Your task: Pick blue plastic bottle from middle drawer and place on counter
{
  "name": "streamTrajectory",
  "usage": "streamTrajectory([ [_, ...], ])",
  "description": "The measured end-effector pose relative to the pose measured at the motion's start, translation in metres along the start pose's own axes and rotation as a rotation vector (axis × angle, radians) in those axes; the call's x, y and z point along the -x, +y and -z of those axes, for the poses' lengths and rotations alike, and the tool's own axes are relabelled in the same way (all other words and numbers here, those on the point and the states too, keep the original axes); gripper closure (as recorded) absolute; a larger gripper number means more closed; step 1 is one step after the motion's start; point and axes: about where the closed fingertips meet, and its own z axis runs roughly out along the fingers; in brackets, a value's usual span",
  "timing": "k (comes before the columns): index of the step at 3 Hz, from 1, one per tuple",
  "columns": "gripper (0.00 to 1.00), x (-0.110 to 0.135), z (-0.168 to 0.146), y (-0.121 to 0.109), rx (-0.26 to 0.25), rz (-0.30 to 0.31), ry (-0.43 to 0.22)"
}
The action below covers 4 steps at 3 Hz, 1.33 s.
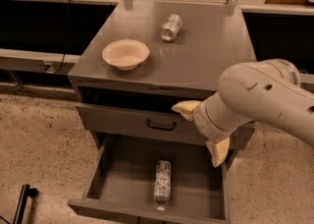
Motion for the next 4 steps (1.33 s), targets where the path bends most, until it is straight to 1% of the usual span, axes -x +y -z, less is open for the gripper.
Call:
streamTrajectory([
  [1, 0.00, 0.029, -0.035, -0.001, 0.081, 0.194, -0.010],
  [2, 0.00, 0.063, -0.092, 0.003, 0.149, 0.435, -0.066],
  [3, 0.00, 0.083, -0.148, 0.018, 0.189, 0.623, -0.090],
  [4, 0.00, 0.081, -0.151, 0.020, 0.193, 0.646, -0.078],
])
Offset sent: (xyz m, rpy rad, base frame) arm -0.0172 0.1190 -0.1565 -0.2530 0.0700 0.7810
